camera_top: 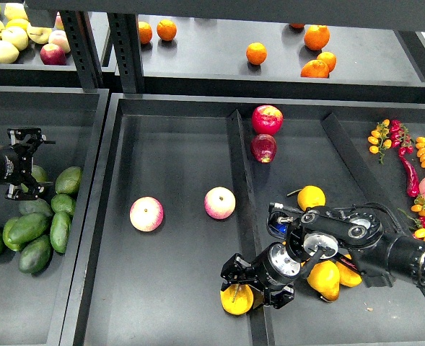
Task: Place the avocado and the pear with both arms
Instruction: 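Close the right gripper around the yellow pear, then carry the pear into the pear bin and open the right gripper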
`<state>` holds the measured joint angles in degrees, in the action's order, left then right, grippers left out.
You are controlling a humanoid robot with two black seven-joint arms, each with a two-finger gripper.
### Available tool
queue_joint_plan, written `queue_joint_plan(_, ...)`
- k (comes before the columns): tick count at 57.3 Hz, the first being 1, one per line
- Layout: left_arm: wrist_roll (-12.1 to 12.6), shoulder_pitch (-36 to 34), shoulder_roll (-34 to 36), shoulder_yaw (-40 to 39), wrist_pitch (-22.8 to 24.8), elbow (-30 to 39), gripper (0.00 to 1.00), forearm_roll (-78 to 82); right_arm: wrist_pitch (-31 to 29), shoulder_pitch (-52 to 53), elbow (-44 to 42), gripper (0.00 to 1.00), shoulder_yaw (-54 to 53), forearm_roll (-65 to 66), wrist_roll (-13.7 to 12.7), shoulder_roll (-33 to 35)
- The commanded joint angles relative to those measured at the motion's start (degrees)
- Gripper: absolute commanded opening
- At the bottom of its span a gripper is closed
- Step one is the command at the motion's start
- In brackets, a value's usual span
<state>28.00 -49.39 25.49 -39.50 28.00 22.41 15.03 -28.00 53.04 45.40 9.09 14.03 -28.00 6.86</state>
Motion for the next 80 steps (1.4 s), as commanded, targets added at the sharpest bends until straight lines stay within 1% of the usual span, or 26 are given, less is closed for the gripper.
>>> queue_joint_plan(1,0.0,0.0,0.0,-0.1,0.0,0.0,1.0,0.0,0.0,0.0,-0.1,0.66,-0.1,2.0,0.0,-0.4)
queue_joint_plan(19,0.0,0.0,0.0,-0.1,0.0,-0.1,1.0,0.0,0.0,-0.4,-0.8,0.56,-0.6,5.8,0.0,-0.9)
queue_joint_plan(23,0.0,0.0,0.0,-0.1,0.0,0.0,1.0,0.0,0.0,-0.4,-1.4,0.49,-0.7,5.8,0.0,-1.1)
queue_joint_plan(26,0.0,0.0,0.0,-0.1,0.0,0.0,1.0,0.0,0.0,-0.5,-1.8,0.41,-0.7,5.4,0.0,-1.2)
queue_joint_plan(27,0.0,0.0,0.0,-0.1,0.0,-0.1,1.0,0.0,0.0,-0.6,-2.5,0.35,-1.2,5.3,0.0,-1.2)
queue_joint_plan(32,0.0,0.0,0.0,-0.1,0.0,-0.1,1.0,0.0,0.0,-0.7,-3.3,0.31,-2.3,5.8,0.0,-1.3)
queue_joint_plan(35,0.0,0.0,0.0,-0.1,0.0,0.0,1.0,0.0,0.0,-0.9,-3.8,0.23,-2.8,5.8,0.0,-1.3)
queue_joint_plan(50,0.0,0.1,0.0,-0.1,0.0,-0.2,1.0,0.0,0.0,-3.2,-5.1,0.13,-6.5,5.7,0.0,-1.2)
queue_joint_plan(58,0.0,0.2,0.0,-0.1,0.0,-0.2,1.0,0.0,0.0,-3.8,-6.4,0.04,-8.8,4.2,0.0,-1.3)
queue_joint_plan(65,0.0,0.3,-0.1,-0.1,0.0,-0.2,1.0,0.0,0.0,-3.9,-6.3,0.02,-9.4,0.9,0.0,-1.2)
queue_joint_plan(74,0.0,0.4,-0.5,-0.1,0.0,-0.3,1.0,0.0,0.0,-3.5,-5.9,0.02,-9.4,-0.1,0.0,-1.1)
queue_joint_plan(80,0.0,0.4,-0.5,-0.1,0.0,-0.4,1.0,0.0,0.0,-2.3,-5.2,0.02,-9.4,-3.1,0.0,-1.1)
